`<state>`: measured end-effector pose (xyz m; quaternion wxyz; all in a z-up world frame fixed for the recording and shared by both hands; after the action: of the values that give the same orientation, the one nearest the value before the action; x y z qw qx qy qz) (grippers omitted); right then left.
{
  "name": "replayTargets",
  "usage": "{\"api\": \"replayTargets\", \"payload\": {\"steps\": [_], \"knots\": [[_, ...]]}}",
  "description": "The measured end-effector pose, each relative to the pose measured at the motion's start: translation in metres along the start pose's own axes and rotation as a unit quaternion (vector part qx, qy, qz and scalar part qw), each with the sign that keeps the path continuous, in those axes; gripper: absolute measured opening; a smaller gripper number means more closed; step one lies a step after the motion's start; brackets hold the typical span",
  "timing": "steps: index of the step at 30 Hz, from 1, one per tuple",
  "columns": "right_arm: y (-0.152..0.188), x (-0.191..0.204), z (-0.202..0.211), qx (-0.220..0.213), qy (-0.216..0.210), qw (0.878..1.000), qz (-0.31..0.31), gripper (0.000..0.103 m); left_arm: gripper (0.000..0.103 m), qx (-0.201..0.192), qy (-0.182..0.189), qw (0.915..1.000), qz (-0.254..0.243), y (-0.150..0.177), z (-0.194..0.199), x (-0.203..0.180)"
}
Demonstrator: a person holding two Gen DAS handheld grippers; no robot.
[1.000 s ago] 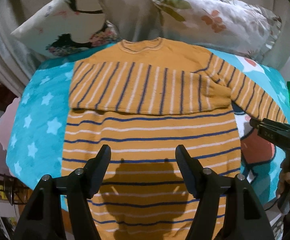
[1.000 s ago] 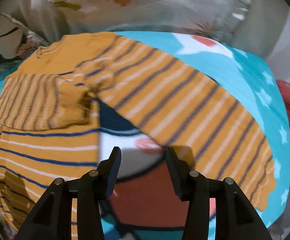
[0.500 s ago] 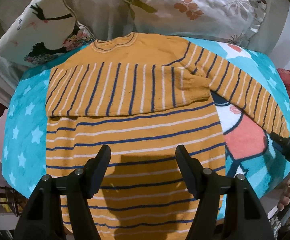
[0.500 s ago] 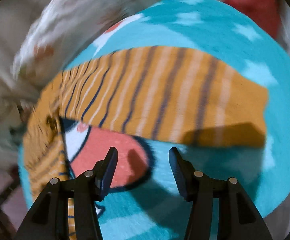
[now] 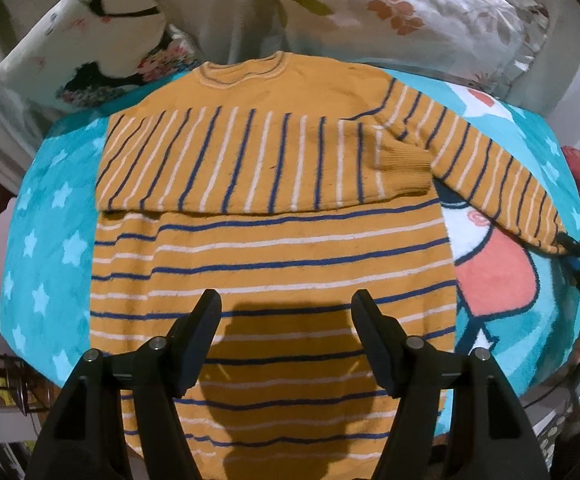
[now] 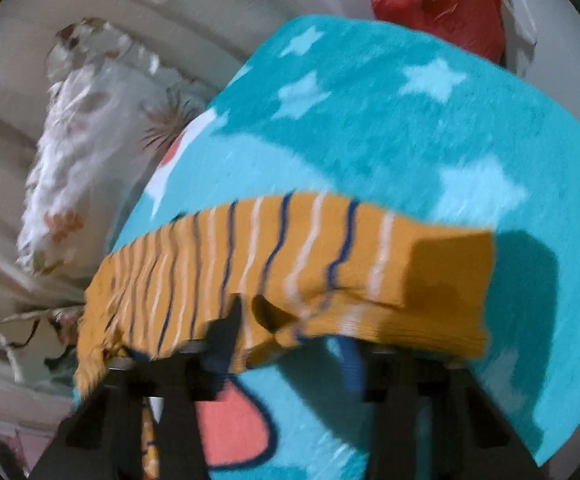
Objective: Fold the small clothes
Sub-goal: 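Grasp the cuff of the other striped sleeve with the right gripper, then lift and fold the held sleeve across the sweater chest with the right gripper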
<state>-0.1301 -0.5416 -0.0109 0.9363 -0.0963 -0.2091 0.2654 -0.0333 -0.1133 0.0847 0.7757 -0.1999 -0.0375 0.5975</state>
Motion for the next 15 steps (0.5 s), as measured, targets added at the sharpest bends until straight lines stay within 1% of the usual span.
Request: {"api": "replayTargets", "payload": {"steps": [2,3,4,6,8,10,12,15], "knots": [[-0.012,-0.008,0.001,-0.001,-0.009,1.000,-0.013,0.015,0.067,-0.001,-0.004,0.9999,0.013,0.003,0.002,0.010],[-0.019,-0.013,0.005,-0.008,-0.008,1.000,-0.021,0.012,0.067,-0.002,-0.007,0.9998,0.020,0.004,0.004,0.016],[-0.025,-0.016,0.010,-0.018,-0.002,1.000,-0.024,0.007,0.067,-0.003,-0.011,0.9995,0.029,0.006,0.005,0.023],[-0.039,-0.020,0.024,-0.048,0.013,0.998,-0.028,0.007,0.067,-0.005,-0.019,0.9986,0.048,0.010,0.009,0.039],[-0.052,-0.015,0.032,-0.059,0.011,0.998,-0.024,0.007,0.067,-0.006,-0.024,0.9977,0.063,0.015,0.012,0.053],[-0.060,0.002,0.039,-0.075,0.017,0.997,0.001,0.007,0.067,-0.004,-0.028,0.9965,0.079,0.020,0.014,0.070],[-0.062,0.030,0.047,-0.095,0.024,0.995,0.037,0.006,0.067,-0.001,-0.028,0.9955,0.090,0.025,0.015,0.086],[-0.053,0.086,0.061,-0.113,0.006,0.989,0.091,0.006,0.067,-0.002,-0.022,0.9944,0.103,0.029,0.017,0.112]]}}
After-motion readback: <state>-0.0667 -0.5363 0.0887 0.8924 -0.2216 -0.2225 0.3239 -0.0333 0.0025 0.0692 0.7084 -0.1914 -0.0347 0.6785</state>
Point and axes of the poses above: each gripper's, at about its wrist camera, not at the fingertips, and z roughly against the way its jaws point, x to its left, y to its underside, the point moved 2 cm from there along -z, roughly the way its jaws point, and after that the axes turned 14 degrees about y, right-handed, at the moved point
